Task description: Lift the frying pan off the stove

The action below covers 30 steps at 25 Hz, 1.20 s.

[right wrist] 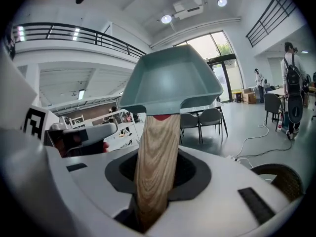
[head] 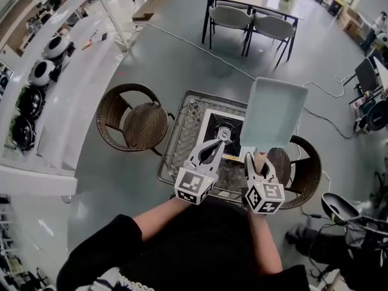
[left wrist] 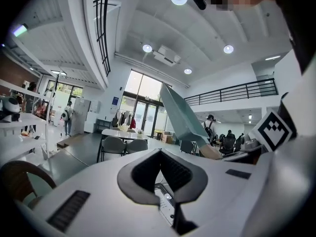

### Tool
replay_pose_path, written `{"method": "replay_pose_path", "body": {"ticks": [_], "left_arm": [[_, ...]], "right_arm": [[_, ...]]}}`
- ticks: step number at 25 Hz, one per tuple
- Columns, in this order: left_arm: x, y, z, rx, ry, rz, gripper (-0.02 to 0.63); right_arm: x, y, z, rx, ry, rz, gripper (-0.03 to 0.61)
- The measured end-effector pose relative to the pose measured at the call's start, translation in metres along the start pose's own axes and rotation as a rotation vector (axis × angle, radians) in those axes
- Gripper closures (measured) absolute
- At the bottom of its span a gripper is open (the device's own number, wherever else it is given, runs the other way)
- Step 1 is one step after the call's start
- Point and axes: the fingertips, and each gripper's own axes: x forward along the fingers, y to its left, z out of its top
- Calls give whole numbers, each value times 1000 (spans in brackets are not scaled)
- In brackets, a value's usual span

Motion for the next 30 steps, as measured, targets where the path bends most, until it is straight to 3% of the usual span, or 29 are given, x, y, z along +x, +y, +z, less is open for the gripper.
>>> {"method": "replay_pose_path", "body": {"ticks": [8,21,30], "left_arm": [[14,-23,0,-10,-15,34,606],[8,-12,2,23,-23,101,604],[9,0,7,33,-31,101,606]], "right_arm": [[-3,-23,15,-50,-25,28,464],[4,-21,21,-60,-55,38,463],[13,-20,25,-44,-57,26,464]]}}
